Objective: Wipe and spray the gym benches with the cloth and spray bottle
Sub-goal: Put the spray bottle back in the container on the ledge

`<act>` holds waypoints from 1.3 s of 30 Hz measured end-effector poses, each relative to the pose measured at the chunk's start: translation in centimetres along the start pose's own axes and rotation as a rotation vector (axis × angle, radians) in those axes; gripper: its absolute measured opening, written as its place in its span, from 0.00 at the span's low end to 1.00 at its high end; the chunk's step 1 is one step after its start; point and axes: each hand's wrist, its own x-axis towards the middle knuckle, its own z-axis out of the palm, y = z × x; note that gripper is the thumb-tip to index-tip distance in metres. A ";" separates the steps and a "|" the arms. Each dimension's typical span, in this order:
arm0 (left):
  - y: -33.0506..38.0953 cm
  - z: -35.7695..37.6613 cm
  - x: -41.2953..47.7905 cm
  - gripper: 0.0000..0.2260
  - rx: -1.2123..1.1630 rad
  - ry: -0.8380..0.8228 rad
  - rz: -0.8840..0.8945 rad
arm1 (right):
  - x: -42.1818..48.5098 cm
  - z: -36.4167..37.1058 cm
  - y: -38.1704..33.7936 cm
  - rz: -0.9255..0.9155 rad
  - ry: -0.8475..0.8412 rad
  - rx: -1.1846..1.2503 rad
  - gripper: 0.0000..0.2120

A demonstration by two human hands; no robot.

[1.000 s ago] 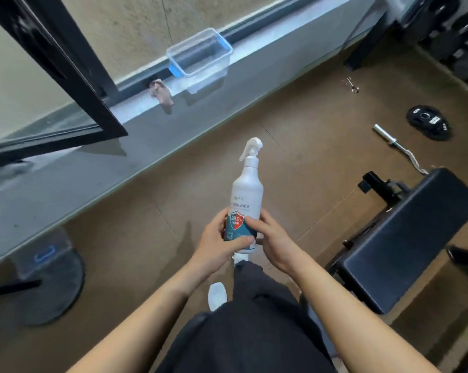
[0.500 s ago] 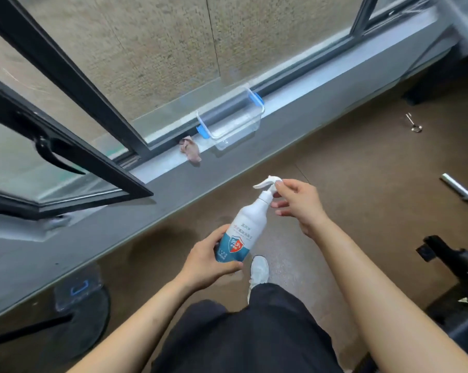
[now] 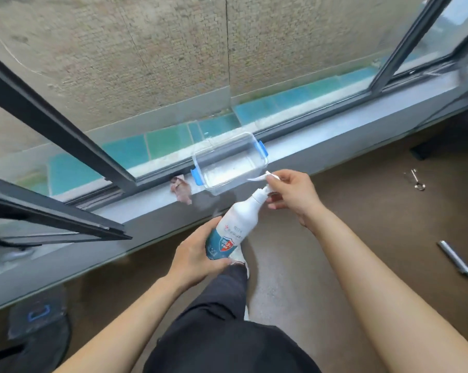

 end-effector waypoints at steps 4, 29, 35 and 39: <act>-0.2 -1.0 8.6 0.41 -0.082 0.067 -0.008 | 6.4 0.3 -5.2 -0.078 -0.007 -0.034 0.08; -0.9 2.4 23.9 0.15 -0.457 0.374 -0.755 | 40.5 5.5 -4.3 -0.458 -0.683 -1.224 0.05; -0.2 4.3 23.7 0.15 -0.547 0.475 -0.870 | 40.0 5.0 -0.7 -0.648 -0.834 -1.350 0.07; -1.3 3.9 23.0 0.13 -0.583 0.507 -0.919 | 38.9 5.8 -0.8 -0.543 -0.764 -1.277 0.08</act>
